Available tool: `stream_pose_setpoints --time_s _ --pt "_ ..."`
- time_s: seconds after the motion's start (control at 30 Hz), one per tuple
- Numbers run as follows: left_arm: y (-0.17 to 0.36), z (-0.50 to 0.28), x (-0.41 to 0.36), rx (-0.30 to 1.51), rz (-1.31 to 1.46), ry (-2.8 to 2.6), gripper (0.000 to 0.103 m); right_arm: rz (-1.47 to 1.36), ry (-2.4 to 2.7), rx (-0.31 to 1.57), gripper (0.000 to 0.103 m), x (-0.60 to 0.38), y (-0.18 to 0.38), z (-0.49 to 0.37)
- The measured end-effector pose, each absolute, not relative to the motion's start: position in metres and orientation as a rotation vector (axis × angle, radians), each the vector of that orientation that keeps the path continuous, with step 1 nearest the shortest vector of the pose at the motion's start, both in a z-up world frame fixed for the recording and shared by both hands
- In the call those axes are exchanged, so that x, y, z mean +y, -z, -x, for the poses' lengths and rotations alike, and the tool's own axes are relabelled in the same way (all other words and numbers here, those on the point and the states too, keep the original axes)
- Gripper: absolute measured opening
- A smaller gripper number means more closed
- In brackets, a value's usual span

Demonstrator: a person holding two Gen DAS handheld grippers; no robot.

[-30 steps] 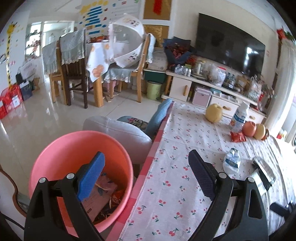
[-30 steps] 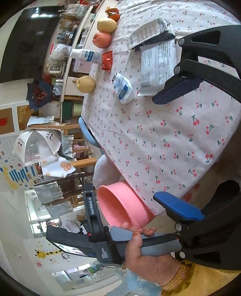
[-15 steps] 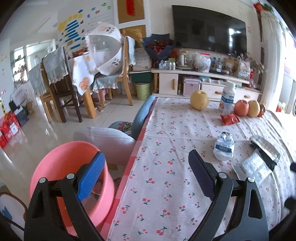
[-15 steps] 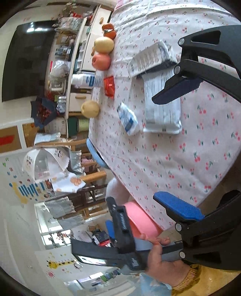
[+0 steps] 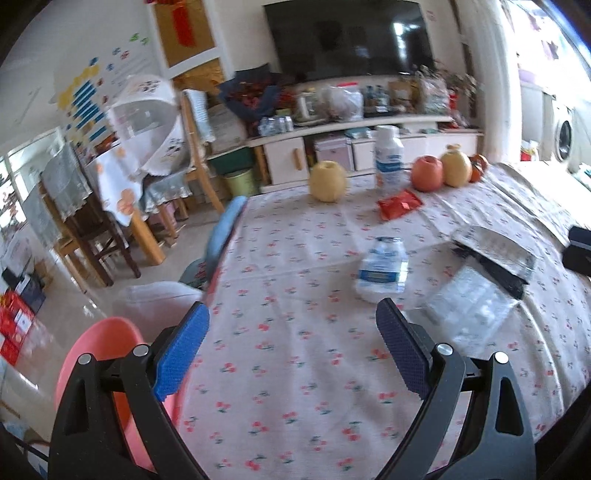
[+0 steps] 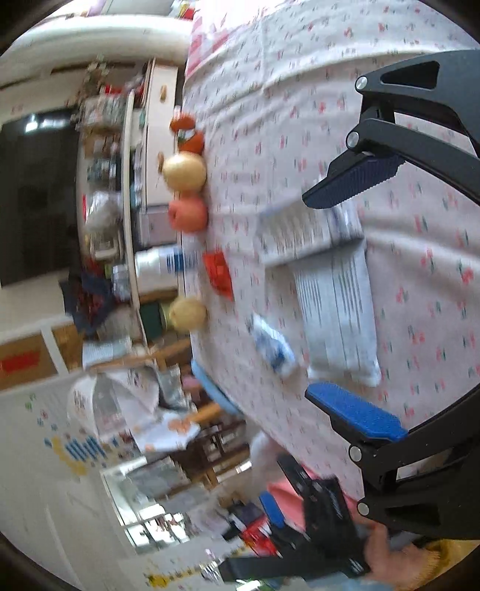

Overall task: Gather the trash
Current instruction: 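Move both grippers back over the table toward the remaining packets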

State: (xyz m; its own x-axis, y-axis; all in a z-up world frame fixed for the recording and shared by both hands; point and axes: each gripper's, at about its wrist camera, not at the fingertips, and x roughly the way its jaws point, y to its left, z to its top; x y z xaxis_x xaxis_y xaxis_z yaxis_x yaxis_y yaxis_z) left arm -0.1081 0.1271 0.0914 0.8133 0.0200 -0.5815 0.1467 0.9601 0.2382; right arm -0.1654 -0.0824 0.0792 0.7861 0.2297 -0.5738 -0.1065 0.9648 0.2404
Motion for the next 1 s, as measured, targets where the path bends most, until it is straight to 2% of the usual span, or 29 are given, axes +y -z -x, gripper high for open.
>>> stream_pose_setpoints --time_s 0.23,0.53,1.0 --pt "-0.094 0.099 0.076 0.646 -0.299 0.153 0.092 -0.277 -0.052 0.676 0.094 -0.141 -0.068 0.143" --pt "-0.092 0.05 0.019 0.721 -0.198 0.247 0.092 -0.36 0.019 0.76 0.094 -0.182 -0.054 0.127" --pt "-0.05 -0.081 -0.019 0.895 0.146 0.237 0.092 -0.38 -0.072 0.873 0.094 -0.179 -0.041 0.117"
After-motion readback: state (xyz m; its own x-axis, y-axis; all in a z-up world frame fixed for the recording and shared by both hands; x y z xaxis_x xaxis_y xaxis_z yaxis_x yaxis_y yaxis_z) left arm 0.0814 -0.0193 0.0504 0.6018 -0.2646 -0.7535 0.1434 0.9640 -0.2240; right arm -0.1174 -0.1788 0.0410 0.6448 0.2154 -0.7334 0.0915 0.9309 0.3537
